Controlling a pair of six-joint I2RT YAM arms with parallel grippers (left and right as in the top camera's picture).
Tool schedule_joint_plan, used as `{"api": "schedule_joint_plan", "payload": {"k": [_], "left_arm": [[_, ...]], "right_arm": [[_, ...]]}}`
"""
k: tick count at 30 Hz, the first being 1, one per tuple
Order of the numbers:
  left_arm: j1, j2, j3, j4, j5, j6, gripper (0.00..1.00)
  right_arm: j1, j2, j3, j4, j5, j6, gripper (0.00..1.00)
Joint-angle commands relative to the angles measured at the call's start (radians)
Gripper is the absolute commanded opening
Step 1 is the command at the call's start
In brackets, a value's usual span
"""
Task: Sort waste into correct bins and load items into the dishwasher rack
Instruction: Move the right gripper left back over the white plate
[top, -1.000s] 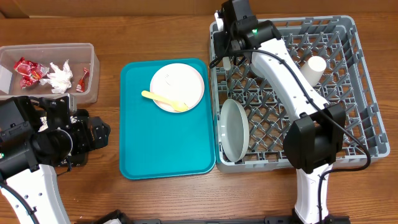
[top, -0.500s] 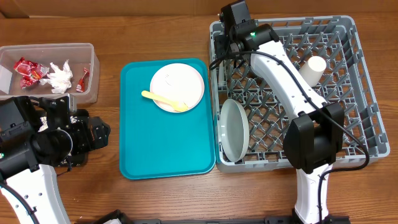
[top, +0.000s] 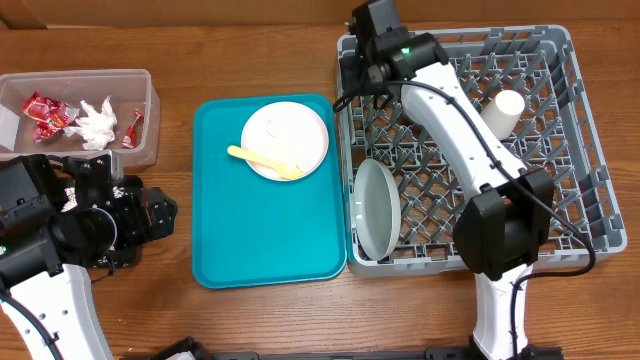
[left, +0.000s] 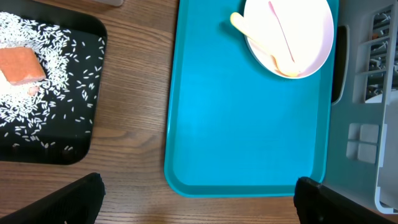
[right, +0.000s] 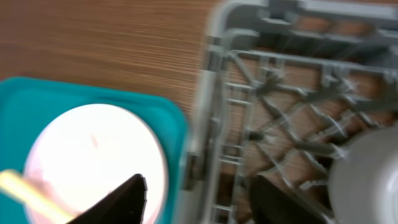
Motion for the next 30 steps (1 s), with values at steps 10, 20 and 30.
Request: {"api": "schedule_joint_plan", "payload": {"k": [10, 20, 30], "left_arm": [[0.007, 0.002, -0.007, 0.004, 0.01, 0.008, 0.99], [0.007, 0.002, -0.007, 0.004, 0.01, 0.008, 1.0], [0.007, 0.002, -0.007, 0.004, 0.01, 0.008, 1.0]], "right_arm": [[0.148, 0.06, -0.026, 0.065, -0.09, -0.053, 0.66], [0.229, 0.213, -0.026, 0.109, -0.07, -0.057, 0.58], [0.24, 0.294, -0.029, 0.11, -0.041, -0.072, 0.57]]}}
